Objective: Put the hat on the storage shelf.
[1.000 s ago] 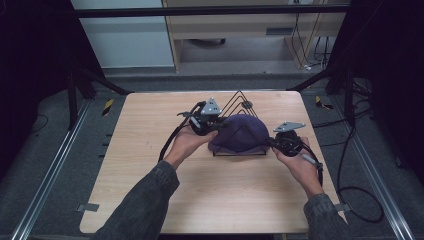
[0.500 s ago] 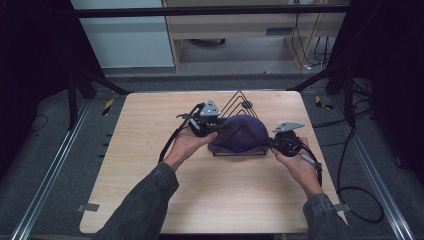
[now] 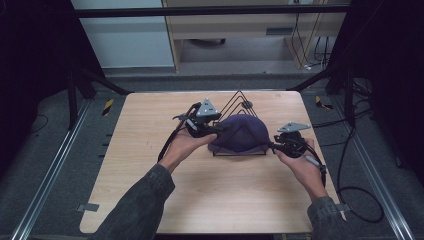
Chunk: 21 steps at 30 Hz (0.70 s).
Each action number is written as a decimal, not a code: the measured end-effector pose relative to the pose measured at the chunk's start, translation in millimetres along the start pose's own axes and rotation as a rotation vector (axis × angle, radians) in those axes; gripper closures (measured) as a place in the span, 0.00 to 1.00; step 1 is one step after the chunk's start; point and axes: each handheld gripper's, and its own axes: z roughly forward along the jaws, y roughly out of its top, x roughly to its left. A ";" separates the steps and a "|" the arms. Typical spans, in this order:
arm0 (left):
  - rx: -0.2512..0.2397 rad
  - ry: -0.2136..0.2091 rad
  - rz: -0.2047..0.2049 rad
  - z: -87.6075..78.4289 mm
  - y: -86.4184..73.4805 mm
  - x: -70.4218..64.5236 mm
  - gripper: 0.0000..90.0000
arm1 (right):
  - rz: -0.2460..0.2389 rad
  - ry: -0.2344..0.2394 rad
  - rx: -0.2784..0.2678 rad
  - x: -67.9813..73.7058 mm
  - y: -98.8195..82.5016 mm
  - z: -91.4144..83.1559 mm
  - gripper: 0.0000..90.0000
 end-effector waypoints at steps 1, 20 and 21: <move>0.007 -0.003 -0.006 -1.1 0.4 -1.0 0.44 | 0.003 0.001 -0.005 -0.2 -0.1 -1.6 0.63; 0.103 -0.014 -0.028 -28.3 -5.8 -29.0 0.12 | 0.018 0.008 -0.048 16.6 -5.0 -28.3 0.21; 0.104 -0.016 -0.030 -30.1 -7.5 -30.5 0.11 | 0.013 0.007 -0.052 17.9 -5.4 -29.9 0.20</move>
